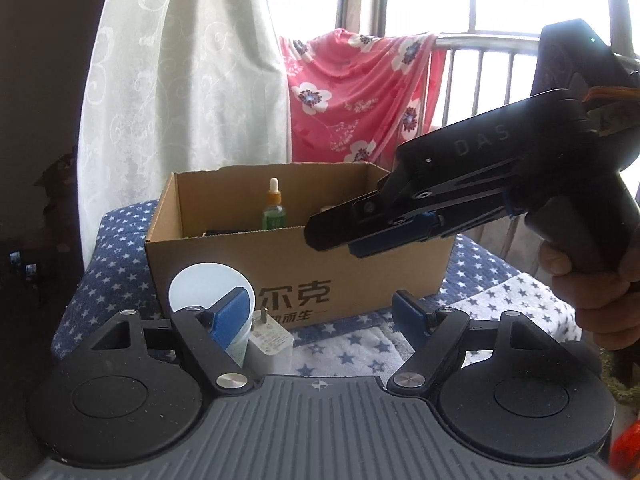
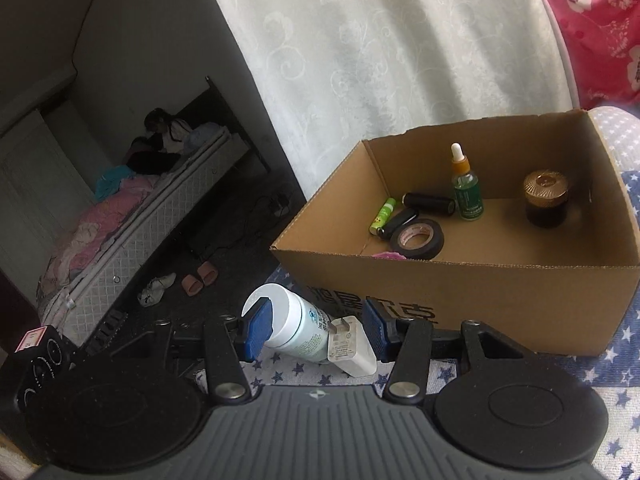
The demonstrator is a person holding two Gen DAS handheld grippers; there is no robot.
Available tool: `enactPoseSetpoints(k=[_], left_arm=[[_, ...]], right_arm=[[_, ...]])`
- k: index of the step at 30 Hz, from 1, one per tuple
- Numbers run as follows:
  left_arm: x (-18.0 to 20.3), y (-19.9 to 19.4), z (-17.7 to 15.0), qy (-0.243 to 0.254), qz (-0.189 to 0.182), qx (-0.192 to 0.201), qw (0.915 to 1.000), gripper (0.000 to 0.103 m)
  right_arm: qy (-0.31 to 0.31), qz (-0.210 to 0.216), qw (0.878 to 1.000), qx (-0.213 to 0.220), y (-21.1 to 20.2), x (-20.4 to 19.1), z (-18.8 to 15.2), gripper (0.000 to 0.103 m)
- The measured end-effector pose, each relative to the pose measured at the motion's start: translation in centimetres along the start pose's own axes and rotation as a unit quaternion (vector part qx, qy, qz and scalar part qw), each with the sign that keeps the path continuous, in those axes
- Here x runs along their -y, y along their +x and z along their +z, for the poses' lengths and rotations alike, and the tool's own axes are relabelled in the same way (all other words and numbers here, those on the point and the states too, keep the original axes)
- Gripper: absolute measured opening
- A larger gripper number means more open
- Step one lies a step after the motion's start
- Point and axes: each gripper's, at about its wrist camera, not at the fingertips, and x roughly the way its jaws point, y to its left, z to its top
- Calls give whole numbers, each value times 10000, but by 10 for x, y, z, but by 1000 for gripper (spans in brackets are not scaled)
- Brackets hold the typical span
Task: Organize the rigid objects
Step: 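Move the right gripper back to the white phone charger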
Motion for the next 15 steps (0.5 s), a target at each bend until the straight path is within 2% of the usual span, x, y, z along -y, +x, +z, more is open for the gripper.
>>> enactPoseSetpoints(k=[15], left_arm=[[-28,19,3,-15,-51,211,9998,79]], right_arm=[[155,-163,9997,44,1,10,8,53]])
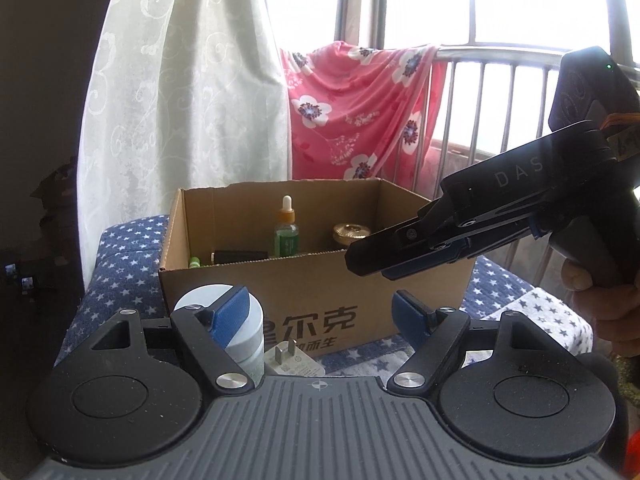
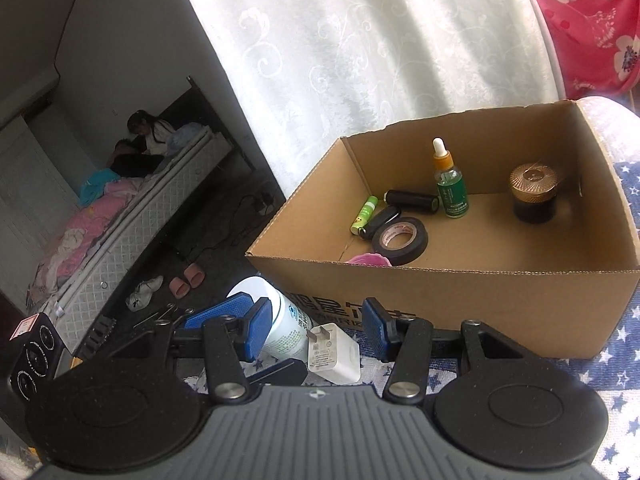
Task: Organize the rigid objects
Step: 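Move the right gripper back to the white phone charger, then grasp the white phone charger with the right gripper and lift it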
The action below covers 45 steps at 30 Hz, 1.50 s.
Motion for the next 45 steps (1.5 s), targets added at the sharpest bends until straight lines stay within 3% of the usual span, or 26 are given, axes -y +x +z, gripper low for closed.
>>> enactPoseSetpoints(k=[9,21,27,33,38,42,45], left_arm=[[-13,1,4,-251,-153,30,9996,80],[4,-26,-7,155,-143,331,9992,87],[23,-31,-34,305,-278,85,9991,86],[23,2,-52,80,56,-456,9989,71],[16,15,-58,-146,157,-558,9982,60],[11,20,-60,-334,142,-596,9976,56],[7,23,-62,-426,99,-637,9970,54]], right_arm=[[93,39,9999,-2,3,4,-2,53],[99,127,9998,83,-2,-1,-1,53],[-107,49,9995,-296,17,-6,-8,53],[-310,-143,9951,-923,57,-10,-21,53],[-604,-374,9908,-1148,77,-16,-24,53],[-686,-441,9889,-1243,87,-17,-23,52],[-696,-486,9881,-1280,94,-16,-23,47]])
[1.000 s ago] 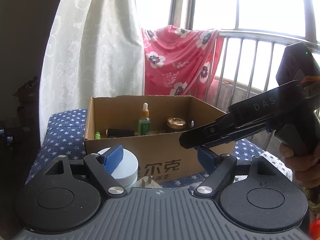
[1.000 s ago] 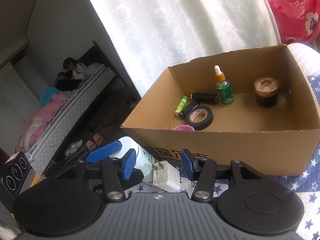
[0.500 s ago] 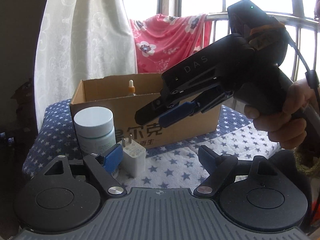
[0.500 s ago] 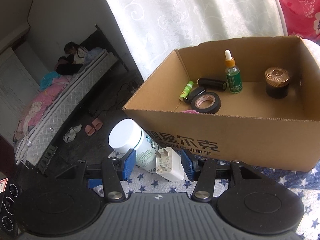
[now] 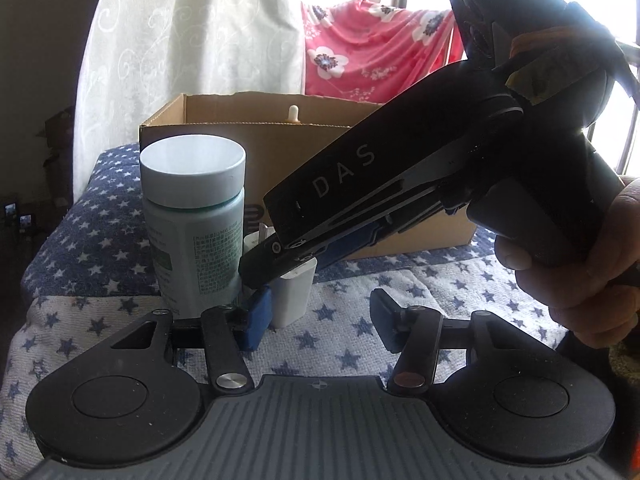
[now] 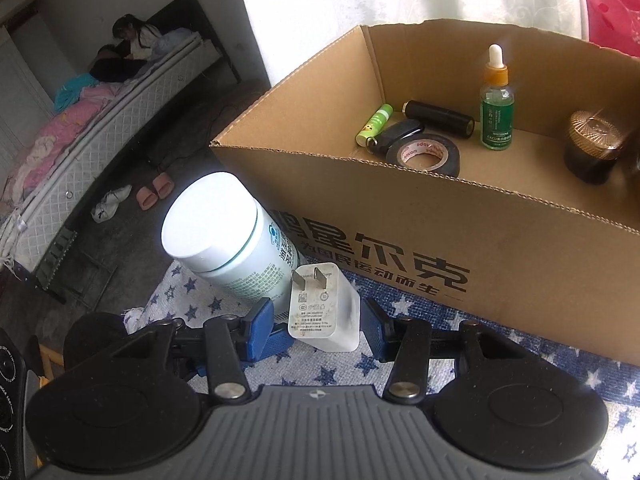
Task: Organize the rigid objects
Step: 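Grasp the white phone charger with the right gripper and lift it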
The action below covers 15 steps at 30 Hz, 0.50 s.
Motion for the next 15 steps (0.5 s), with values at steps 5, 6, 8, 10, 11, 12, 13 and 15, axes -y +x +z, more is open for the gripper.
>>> enactPoseSetpoints(k=[5,6,8,10,11,12,13,15], left_arm=[[-3,2,-3,-68,-82,-23,9999,53],[-2,1,-3,-68,-107,-16,9999,53],[-1,-1,-3,-63,-162,-8,9998,53],[1,-3,-3,-64,-254,-3,9997,53],[2,-5,-4,-67,-305,-1,9995,53],[4,-7,-5,-61,-360,-7,9993,53],[5,-7,-5,-55,-418,-20,9991,53],[9,-11,-8,-40,-527,-49,9986,53]], right_arm=[[87,12,10000,15,0,2,-2,36],[109,2,9999,12,-1,2,-2,35],[165,-9,9999,-1,-5,2,-4,35],[253,-16,9997,-29,-9,4,-6,34],[275,-25,9996,-40,-12,4,-8,34],[308,-36,9995,-52,-14,5,-10,33],[347,-53,9994,-73,-17,6,-12,33],[446,-72,9989,-128,-22,7,-17,33]])
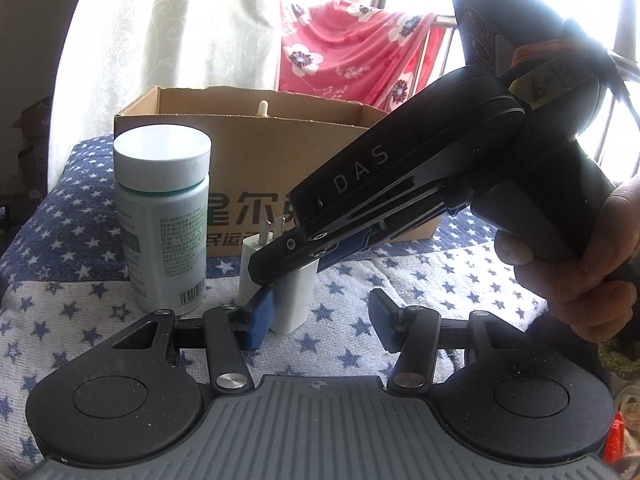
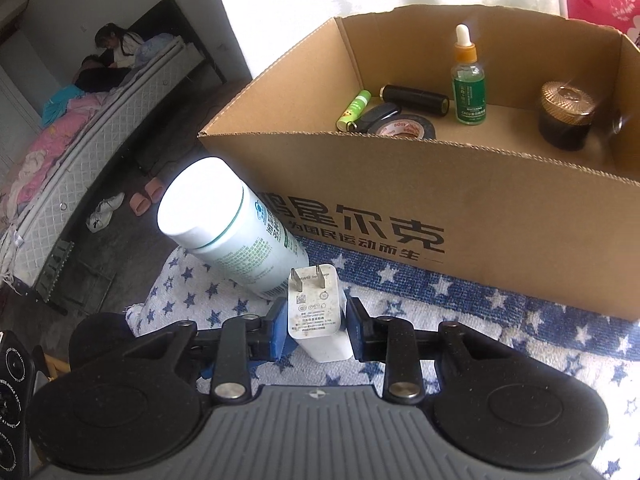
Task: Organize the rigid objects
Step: 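Grasp the white phone charger with the right gripper and lift it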
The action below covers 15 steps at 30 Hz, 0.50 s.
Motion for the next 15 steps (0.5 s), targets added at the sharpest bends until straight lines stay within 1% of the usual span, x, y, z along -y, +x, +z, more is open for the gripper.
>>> enactPoseSetpoints(k=[5,10,15], left_arm=[[5,-5,-8,26,-102,-33,9999,53],[4,-5,-12,70,88,-5,9999,53],[7,-1,-11,218,191,-2,9996,60]], right_arm=[[194,-57,9997,-154,-8,2,-11,33],[161,-179,9996,-174,-9,-2,-13,32],[-7,-272,9995,-190,-7,-8,-13,32]])
